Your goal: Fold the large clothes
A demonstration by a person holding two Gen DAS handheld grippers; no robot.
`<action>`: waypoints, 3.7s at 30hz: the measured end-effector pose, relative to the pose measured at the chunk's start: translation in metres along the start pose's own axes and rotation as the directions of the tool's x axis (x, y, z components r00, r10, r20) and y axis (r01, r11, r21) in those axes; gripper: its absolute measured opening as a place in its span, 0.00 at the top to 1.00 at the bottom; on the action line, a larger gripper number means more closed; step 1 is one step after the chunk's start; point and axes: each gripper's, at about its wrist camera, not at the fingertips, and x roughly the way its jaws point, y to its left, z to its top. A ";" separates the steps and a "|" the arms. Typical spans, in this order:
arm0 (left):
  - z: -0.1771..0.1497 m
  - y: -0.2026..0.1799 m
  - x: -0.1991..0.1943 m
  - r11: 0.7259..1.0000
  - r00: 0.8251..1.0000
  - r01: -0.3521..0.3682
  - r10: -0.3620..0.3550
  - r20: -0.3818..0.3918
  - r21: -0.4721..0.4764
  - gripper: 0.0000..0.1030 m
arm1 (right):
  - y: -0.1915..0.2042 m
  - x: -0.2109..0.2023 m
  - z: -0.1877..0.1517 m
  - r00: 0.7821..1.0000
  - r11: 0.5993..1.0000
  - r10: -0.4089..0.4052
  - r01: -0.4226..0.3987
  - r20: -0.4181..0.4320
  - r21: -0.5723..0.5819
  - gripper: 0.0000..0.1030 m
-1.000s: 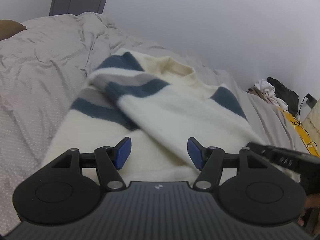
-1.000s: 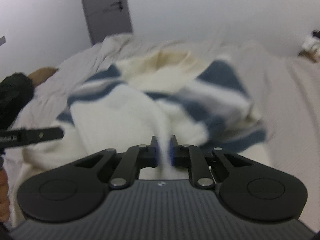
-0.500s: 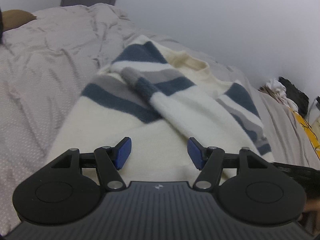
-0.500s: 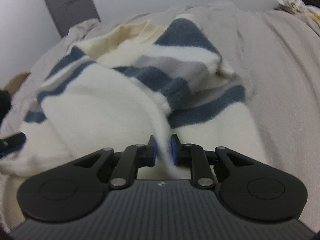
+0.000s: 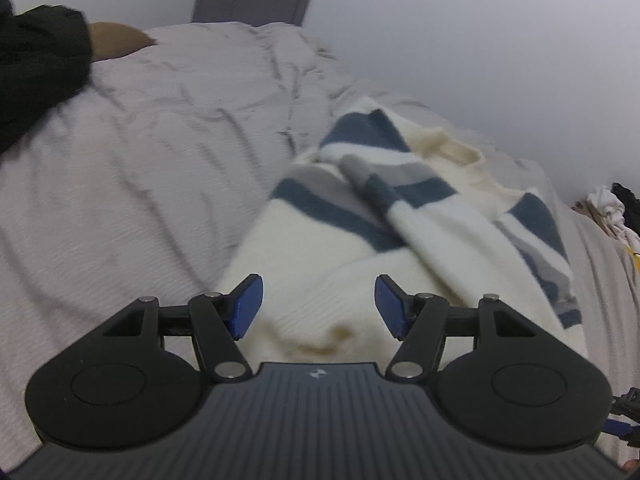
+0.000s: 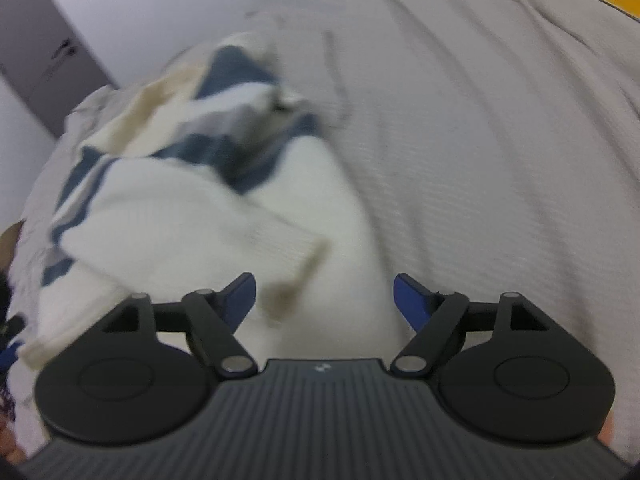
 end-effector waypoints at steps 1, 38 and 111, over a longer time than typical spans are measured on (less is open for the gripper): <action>-0.002 0.003 -0.003 1.000 1.000 -0.005 0.005 -0.003 -0.009 0.34 | -0.004 0.002 -0.001 1.000 1.000 -0.021 0.021 -0.003 0.011 0.22; -0.036 0.101 0.009 0.830 0.981 0.014 -0.119 -0.153 -0.558 0.28 | 0.027 0.015 -0.044 0.942 0.964 0.261 -0.245 -0.210 0.102 0.32; -0.030 0.032 -0.196 0.819 0.869 0.481 -0.492 0.047 -0.313 0.87 | -0.037 -0.140 -0.003 0.728 0.715 0.660 -0.684 0.183 0.144 0.83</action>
